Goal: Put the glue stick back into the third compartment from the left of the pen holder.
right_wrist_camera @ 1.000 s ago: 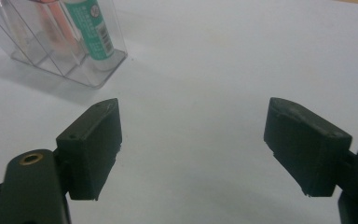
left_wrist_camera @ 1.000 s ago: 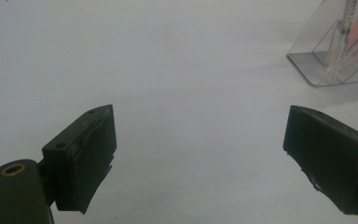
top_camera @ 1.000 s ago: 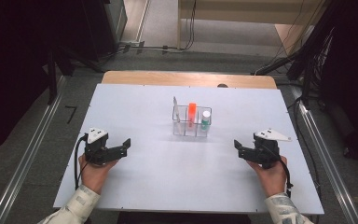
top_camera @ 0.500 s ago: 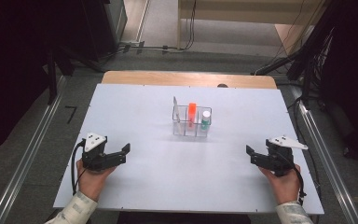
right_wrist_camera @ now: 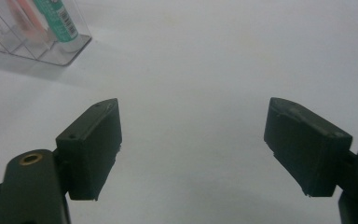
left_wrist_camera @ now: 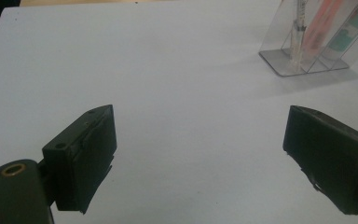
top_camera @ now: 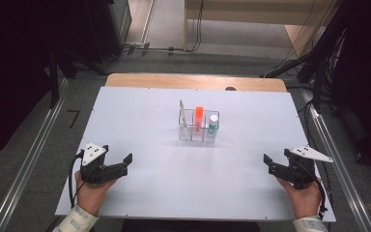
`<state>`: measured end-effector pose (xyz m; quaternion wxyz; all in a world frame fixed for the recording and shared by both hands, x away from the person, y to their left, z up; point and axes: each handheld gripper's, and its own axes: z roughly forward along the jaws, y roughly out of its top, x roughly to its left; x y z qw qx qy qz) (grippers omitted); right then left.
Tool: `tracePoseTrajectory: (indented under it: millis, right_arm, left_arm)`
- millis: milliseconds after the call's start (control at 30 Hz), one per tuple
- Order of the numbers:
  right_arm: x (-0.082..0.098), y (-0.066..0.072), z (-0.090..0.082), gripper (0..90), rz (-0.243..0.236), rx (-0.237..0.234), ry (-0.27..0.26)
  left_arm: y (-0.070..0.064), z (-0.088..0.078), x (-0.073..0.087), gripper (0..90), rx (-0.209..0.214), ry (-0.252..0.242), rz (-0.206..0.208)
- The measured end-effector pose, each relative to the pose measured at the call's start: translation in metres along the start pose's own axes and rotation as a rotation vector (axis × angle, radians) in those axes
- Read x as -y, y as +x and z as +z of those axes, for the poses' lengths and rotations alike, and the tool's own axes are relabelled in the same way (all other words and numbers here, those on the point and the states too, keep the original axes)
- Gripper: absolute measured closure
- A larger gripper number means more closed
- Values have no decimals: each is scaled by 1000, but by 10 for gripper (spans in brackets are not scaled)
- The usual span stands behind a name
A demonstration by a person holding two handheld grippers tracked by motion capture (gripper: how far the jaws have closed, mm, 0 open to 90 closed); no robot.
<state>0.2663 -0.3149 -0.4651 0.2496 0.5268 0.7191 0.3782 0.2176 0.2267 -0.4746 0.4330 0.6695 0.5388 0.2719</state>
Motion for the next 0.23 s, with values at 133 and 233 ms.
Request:
tracePoseTrajectory:
  millis: [133,233]
  right_arm:
    - [3,-3,-5,174,-2,12,0]
    - [5,-6,-7,173,-1,20,-3]
  left_arm:
    - [1,-2,1,101,-3,1,-1]
    - [2,-1,2,100,-8,0,0]
